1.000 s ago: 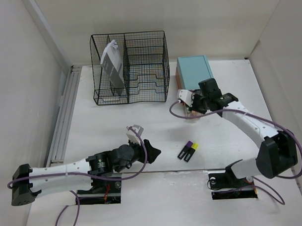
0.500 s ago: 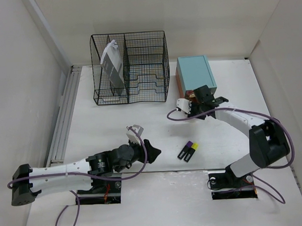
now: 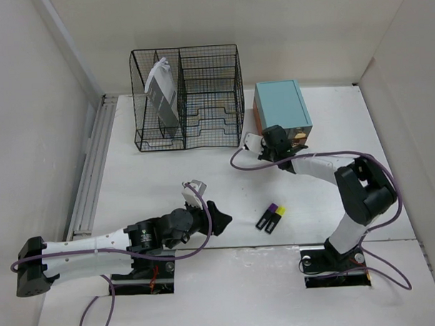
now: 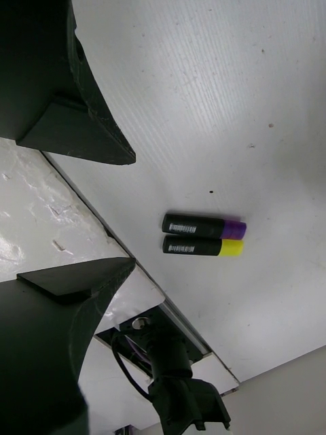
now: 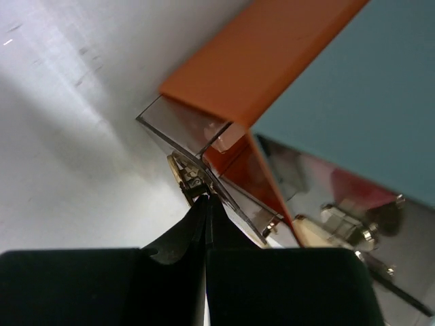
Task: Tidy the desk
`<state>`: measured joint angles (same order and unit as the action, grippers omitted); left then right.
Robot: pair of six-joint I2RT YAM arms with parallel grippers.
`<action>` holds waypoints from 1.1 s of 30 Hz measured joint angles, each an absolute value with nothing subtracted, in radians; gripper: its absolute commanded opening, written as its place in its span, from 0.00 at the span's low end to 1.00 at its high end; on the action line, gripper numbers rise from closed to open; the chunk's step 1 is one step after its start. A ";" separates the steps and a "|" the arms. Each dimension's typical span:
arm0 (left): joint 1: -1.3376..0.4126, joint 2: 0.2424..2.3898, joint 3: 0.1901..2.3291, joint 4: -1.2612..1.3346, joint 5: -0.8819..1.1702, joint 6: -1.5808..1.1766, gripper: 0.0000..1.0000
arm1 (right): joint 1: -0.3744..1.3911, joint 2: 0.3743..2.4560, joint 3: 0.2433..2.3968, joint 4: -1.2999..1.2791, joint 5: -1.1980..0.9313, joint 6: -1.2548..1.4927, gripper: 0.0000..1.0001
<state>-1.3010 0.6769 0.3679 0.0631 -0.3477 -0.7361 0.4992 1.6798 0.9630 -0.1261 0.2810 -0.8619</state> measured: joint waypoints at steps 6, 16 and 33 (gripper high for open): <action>-1.301 0.677 0.368 0.064 -0.348 -0.741 0.52 | 0.505 1.723 0.974 -0.037 0.356 -0.841 0.00; -1.301 0.676 0.364 0.065 -0.346 -0.746 0.52 | 0.506 1.575 0.850 -0.043 0.356 -0.834 0.00; -1.309 0.729 0.350 0.121 -0.323 -0.736 0.52 | 0.060 1.217 0.855 -0.194 -0.303 -0.192 0.55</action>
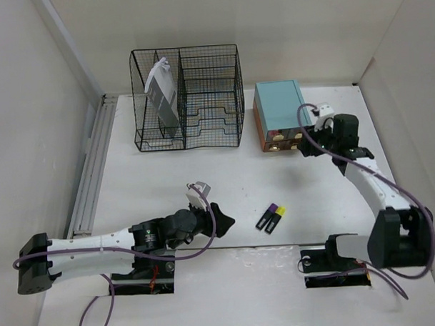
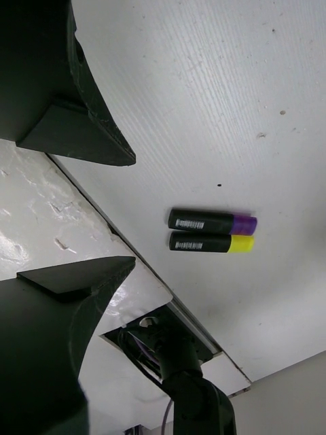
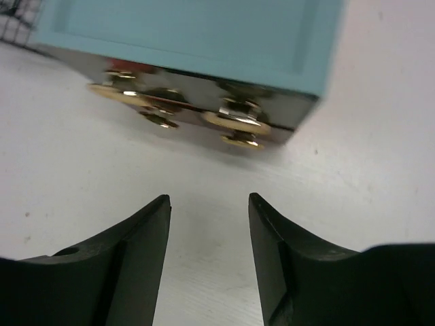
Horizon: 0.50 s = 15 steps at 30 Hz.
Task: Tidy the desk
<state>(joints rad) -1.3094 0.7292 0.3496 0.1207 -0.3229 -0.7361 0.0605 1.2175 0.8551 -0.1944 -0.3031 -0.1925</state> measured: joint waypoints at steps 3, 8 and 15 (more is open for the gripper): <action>-1.309 0.729 0.350 0.130 -0.318 -0.735 0.52 | -0.083 1.317 0.855 -0.193 -0.413 -0.042 0.55; -1.309 0.729 0.350 0.132 -0.315 -0.734 0.52 | -0.158 1.405 0.850 -0.163 -0.532 0.110 0.57; -1.309 0.739 0.350 0.139 -0.315 -0.734 0.51 | -0.162 1.521 0.848 0.000 -0.629 0.262 0.59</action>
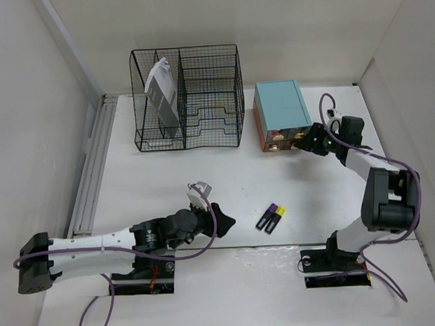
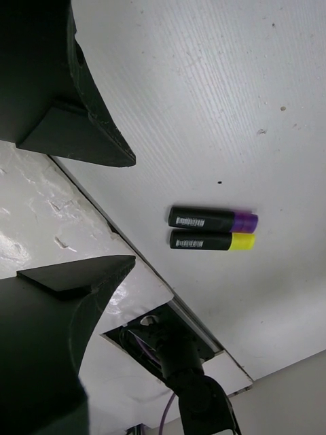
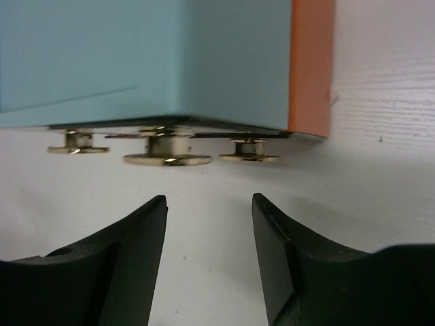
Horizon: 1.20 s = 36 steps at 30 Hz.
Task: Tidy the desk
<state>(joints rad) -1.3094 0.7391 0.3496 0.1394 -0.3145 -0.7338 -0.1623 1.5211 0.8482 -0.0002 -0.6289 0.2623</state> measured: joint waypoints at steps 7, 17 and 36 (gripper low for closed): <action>-1.309 0.754 0.350 0.151 -0.314 -0.722 0.51 | -0.170 1.657 0.848 0.043 -0.637 0.331 0.59; -1.309 0.771 0.368 0.203 -0.283 -0.705 0.51 | -0.171 1.714 0.849 0.203 -0.661 0.461 0.63; -1.310 0.817 0.418 0.214 -0.269 -0.695 0.51 | -0.165 1.788 0.792 0.384 -0.653 0.576 0.55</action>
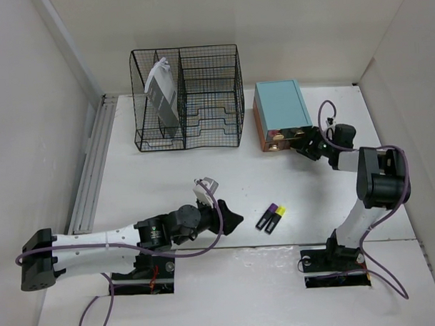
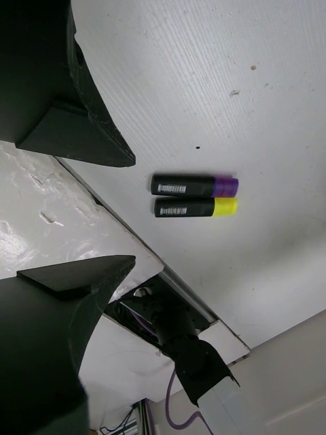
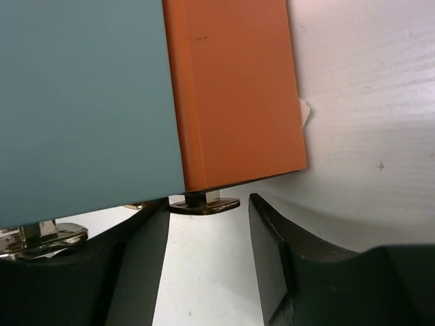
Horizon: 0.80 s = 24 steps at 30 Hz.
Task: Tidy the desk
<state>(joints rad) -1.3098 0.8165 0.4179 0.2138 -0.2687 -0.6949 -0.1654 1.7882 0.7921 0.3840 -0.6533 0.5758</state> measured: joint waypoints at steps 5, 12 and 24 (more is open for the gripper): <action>-1.309 0.817 0.419 0.214 -0.269 -0.695 0.51 | -0.153 1.776 0.737 0.485 -0.596 0.627 0.48; -1.310 0.817 0.419 0.214 -0.269 -0.696 0.50 | -0.145 1.736 0.658 0.576 -0.550 0.672 0.34; -1.310 0.786 0.419 0.213 -0.269 -0.696 0.48 | -0.153 1.620 0.584 0.499 -0.551 0.628 0.30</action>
